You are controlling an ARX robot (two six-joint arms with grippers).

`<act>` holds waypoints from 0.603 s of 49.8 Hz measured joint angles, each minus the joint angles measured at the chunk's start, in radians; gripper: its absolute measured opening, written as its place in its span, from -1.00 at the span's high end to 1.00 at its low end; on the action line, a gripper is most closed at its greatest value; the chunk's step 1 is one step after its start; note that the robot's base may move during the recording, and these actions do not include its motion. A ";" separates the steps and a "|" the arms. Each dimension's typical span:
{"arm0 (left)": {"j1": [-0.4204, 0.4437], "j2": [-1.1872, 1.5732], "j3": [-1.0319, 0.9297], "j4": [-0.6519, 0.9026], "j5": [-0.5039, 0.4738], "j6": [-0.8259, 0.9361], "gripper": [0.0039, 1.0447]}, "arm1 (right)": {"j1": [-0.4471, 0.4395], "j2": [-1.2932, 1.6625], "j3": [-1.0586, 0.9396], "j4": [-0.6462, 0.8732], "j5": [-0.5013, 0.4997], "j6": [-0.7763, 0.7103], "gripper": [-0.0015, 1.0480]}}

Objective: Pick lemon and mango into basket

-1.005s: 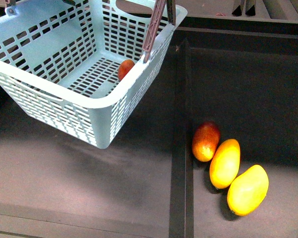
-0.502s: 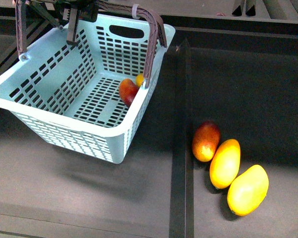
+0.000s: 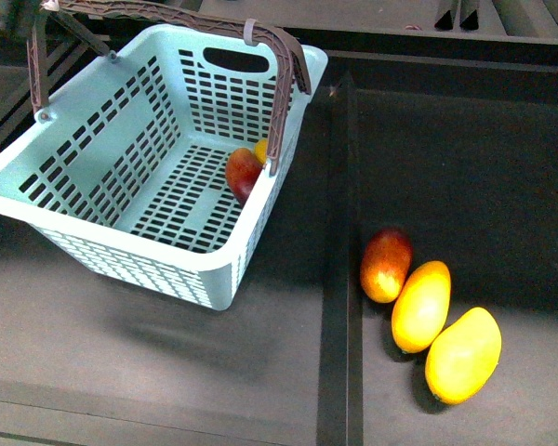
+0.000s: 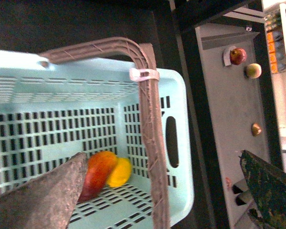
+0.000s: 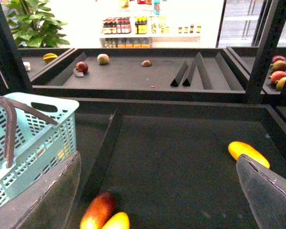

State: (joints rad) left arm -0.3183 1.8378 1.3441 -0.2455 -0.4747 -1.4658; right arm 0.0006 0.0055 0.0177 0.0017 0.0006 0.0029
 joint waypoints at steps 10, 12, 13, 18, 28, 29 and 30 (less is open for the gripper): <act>-0.086 -0.195 -0.065 -0.100 -0.066 0.071 -0.86 | 0.000 0.000 0.000 0.000 0.000 0.000 -0.83; -0.100 -0.237 -0.125 0.074 -0.009 0.217 -0.75 | 0.000 0.000 0.000 0.000 0.000 0.000 -0.83; -0.103 -0.248 -0.145 0.127 0.005 0.238 -0.71 | 0.000 0.000 0.000 0.000 0.000 0.000 -0.83; -0.109 -0.366 -0.366 0.591 0.081 0.710 -0.38 | 0.000 0.000 0.000 0.000 0.000 0.000 -0.83; 0.033 -0.600 -0.804 0.941 0.189 1.387 0.53 | 0.000 0.000 0.000 0.000 0.000 0.000 -0.83; 0.043 -0.618 -0.835 0.948 0.200 1.401 0.64 | 0.000 0.000 0.000 0.000 0.000 0.000 -0.83; 0.053 -0.636 -0.863 0.955 0.215 1.416 0.74 | 0.000 0.000 0.000 0.000 0.000 0.000 -0.83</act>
State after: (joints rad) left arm -0.2657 1.2015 0.4809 0.7094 -0.2600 -0.0502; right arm 0.0006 0.0055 0.0177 0.0017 0.0002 0.0029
